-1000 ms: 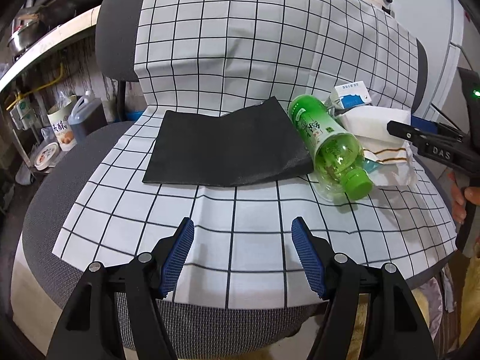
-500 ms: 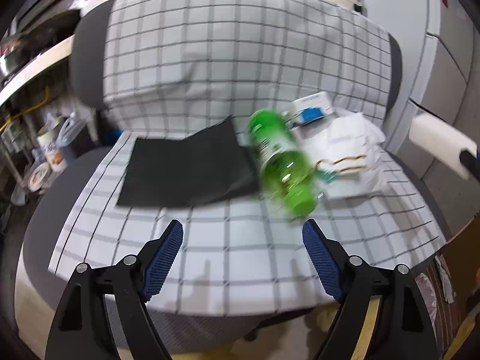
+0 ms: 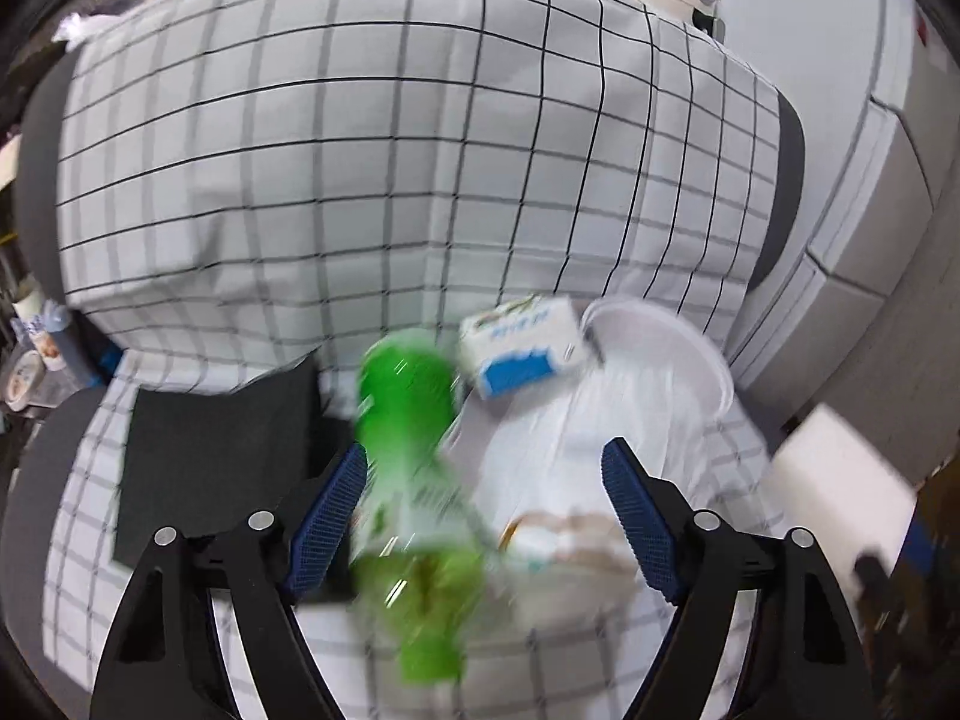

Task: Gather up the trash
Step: 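Grasp the white milk carton with the left gripper while the right holds the sponge, then carry both items to the bin while the right gripper releases the sponge inside, then lower the milk carton into the bin and open the left gripper, then move both open grippers back toward the chair, then grasp the white paper bag on the chair with the right gripper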

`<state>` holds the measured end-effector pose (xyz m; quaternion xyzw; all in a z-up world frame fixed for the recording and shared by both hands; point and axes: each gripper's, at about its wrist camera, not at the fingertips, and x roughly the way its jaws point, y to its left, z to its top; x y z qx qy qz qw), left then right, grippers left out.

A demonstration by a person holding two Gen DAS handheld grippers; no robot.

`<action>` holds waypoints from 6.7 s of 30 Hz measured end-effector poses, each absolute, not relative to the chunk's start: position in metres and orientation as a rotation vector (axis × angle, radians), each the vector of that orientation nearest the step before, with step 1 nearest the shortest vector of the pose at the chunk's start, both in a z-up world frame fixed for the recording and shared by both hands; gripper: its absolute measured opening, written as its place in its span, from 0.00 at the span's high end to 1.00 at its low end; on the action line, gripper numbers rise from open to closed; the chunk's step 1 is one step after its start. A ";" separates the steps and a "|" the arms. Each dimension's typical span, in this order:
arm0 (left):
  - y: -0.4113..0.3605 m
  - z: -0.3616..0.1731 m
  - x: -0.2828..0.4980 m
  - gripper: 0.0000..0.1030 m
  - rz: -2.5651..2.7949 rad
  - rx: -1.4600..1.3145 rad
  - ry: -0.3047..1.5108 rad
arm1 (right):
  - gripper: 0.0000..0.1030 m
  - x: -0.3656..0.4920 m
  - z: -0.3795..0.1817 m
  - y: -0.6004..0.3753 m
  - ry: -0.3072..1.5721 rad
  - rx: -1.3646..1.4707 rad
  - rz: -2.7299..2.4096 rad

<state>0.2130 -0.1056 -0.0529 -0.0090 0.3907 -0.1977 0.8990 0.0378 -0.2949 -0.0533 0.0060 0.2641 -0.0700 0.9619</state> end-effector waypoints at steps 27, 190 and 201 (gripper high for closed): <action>-0.139 -0.046 0.270 0.34 -0.439 -0.103 0.750 | 0.39 0.035 -0.073 -0.335 0.558 0.089 -0.195; -0.015 -0.121 0.069 0.22 -0.297 0.093 0.735 | 0.95 0.021 -0.080 -0.305 0.688 0.206 -0.124; -0.052 -0.121 0.057 0.22 -0.351 0.147 0.739 | 0.95 -0.015 -0.094 -0.364 0.669 0.430 -0.173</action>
